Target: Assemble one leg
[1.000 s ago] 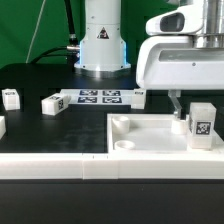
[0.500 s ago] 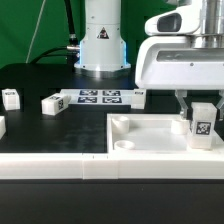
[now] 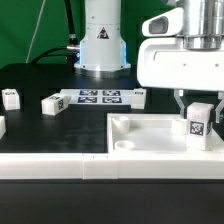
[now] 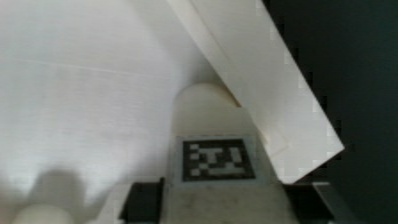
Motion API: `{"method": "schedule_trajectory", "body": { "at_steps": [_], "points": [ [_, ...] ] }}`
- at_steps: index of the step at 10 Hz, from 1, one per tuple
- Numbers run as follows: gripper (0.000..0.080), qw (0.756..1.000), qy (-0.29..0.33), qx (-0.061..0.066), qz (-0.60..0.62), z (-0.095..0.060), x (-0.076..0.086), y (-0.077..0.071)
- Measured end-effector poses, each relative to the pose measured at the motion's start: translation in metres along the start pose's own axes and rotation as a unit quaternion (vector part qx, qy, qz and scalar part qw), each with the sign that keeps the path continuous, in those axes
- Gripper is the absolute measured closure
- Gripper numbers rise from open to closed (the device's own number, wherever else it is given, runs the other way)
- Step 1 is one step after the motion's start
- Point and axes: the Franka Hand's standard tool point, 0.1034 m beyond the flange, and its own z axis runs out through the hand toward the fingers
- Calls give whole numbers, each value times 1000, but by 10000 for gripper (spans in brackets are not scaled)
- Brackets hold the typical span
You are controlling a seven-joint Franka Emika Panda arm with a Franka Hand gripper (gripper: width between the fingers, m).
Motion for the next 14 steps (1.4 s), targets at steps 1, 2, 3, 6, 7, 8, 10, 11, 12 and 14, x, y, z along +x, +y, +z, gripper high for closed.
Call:
{"method": "schedule_trajectory", "body": {
  "at_steps": [1, 2, 3, 6, 7, 8, 10, 11, 12, 14],
  "points": [
    [508, 998, -3, 2, 56, 0, 1, 0],
    [508, 991, -6, 4, 130, 0, 0, 1],
    [507, 984, -11, 3, 179, 0, 0, 1],
    [507, 947, -22, 1, 321, 0, -1, 0],
    [507, 940, -23, 1, 340, 0, -2, 0],
    [507, 924, -27, 3, 381, 0, -2, 0],
    [305, 928, -28, 4, 372, 0, -2, -1],
    [305, 935, -28, 4, 353, 0, -3, -1],
    [184, 944, -29, 3, 329, -1, -3, -1],
    [157, 972, -28, 3, 233, -1, -3, -1]
  ]
}}
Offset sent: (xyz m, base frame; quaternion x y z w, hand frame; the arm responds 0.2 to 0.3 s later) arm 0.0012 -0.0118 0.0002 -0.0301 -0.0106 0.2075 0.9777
